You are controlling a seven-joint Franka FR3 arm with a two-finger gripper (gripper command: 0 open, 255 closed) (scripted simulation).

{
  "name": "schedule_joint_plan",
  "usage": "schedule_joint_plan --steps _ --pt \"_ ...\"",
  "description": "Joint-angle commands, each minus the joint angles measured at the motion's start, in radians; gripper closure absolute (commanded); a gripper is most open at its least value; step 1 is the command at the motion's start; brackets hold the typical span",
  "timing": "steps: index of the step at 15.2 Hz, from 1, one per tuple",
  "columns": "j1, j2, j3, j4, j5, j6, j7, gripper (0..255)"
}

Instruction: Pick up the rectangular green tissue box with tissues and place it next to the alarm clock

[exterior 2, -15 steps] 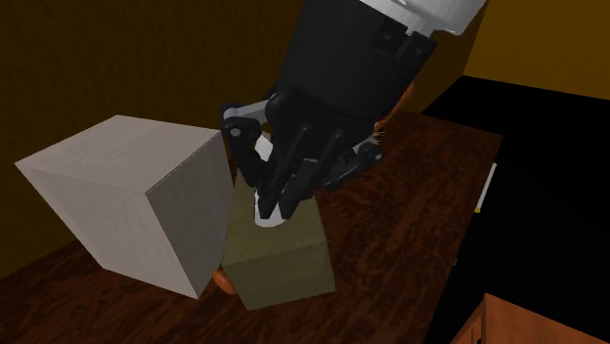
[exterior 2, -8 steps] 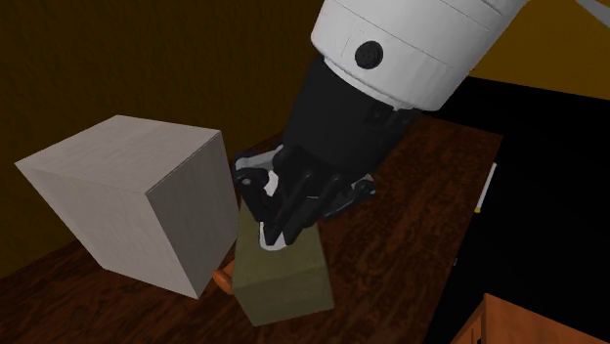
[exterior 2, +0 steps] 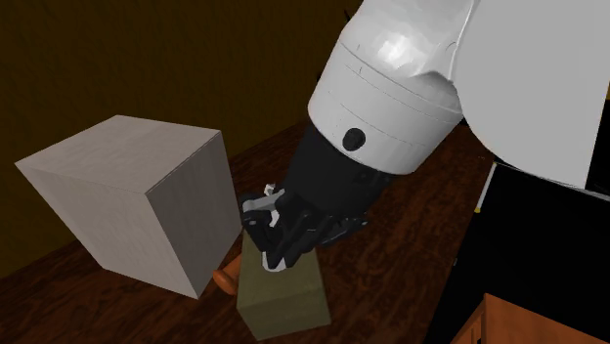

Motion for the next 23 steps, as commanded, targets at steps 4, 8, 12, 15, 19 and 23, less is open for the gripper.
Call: schedule_joint_plan --steps 4,8,12,15,19,23 --pt "0.000 0.001 -0.001 -0.064 0.007 0.063 -0.021 255" --pt "0.001 0.007 -0.002 -0.113 0.014 0.114 -0.040 255" --pt "0.004 0.016 -0.005 -0.159 0.022 0.167 -0.061 255" --pt "0.006 0.026 -0.007 -0.192 0.030 0.207 -0.077 255" --pt "0.011 0.044 -0.011 -0.233 0.042 0.262 -0.100 255" --pt "0.014 0.056 -0.014 -0.255 0.050 0.295 -0.114 255"
